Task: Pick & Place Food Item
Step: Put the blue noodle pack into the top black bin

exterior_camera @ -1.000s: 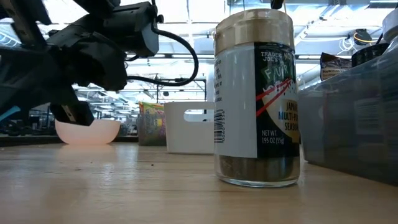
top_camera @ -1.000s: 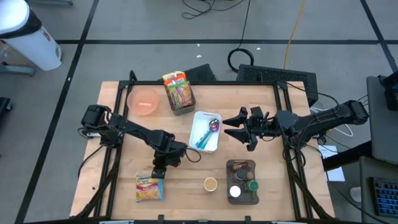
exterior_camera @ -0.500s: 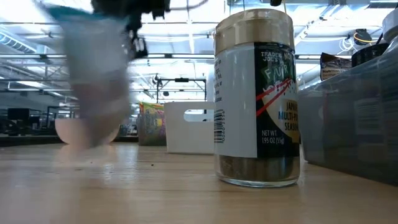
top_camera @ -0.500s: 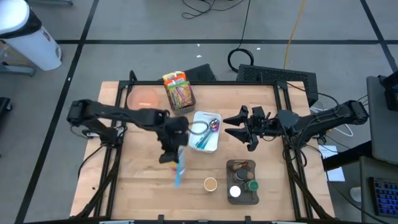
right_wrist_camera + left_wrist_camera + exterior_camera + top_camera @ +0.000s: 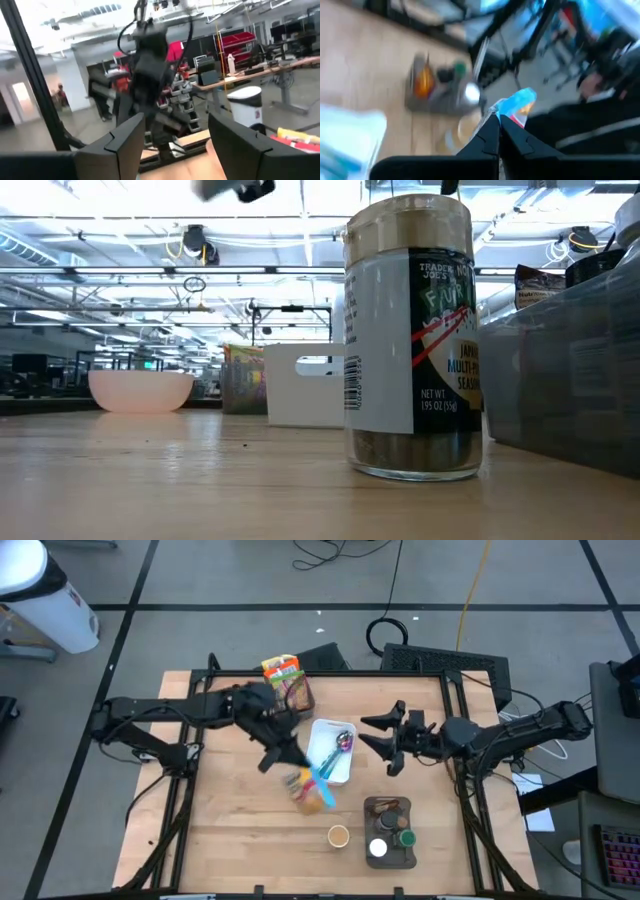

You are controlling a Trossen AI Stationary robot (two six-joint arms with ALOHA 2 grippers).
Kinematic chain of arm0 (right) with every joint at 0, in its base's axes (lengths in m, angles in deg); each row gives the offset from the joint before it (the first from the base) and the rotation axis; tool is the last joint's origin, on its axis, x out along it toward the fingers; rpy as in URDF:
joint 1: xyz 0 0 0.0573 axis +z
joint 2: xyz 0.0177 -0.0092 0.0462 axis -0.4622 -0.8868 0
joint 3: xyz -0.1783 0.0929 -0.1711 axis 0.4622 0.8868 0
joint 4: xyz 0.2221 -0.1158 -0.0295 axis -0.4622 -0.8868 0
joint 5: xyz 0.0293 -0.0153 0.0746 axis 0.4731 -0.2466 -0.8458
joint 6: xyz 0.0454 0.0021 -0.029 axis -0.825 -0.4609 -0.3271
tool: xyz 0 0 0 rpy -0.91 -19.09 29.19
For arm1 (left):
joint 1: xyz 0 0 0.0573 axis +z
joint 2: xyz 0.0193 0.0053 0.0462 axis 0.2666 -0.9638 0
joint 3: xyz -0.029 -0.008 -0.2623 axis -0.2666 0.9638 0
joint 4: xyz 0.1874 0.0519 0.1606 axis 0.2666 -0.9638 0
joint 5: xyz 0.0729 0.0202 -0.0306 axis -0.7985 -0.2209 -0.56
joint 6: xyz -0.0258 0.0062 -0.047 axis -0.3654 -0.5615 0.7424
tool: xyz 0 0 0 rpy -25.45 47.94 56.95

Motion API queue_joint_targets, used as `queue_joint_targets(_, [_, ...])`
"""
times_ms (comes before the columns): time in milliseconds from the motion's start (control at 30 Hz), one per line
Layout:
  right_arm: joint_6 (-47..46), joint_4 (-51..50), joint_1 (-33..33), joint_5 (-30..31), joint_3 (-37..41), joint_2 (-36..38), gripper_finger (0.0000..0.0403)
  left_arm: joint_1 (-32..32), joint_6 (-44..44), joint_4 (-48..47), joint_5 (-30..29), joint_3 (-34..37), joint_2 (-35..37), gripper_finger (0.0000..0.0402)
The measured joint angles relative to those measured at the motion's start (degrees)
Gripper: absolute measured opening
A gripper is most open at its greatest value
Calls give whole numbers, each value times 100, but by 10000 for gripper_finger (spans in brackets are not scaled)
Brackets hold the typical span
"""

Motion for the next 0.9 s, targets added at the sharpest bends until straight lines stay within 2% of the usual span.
queue_joint_targets(100, [242,-47,2,21,-4,-108,210,101,199,873,-327,0,1,1])
queue_joint_targets(200, [252,-272,2,12,-212,-311,210,217,322,1355,-847,0,1,1])
queue_joint_targets(333, [468,-407,7,-3,-558,-623,210,376,390,1371,-1499,0,-1,1])
queue_joint_targets(500, [860,-388,4,29,-950,-760,210,521,650,1344,-1939,2,-3,1])
queue_joint_targets(600, [1151,-517,3,295,-1024,-777,210,566,759,1408,-2253,4,-3,1])
queue_joint_targets(900, [1088,-1172,-24,681,-1038,-777,210,595,818,1819,-2409,7,-3,0])
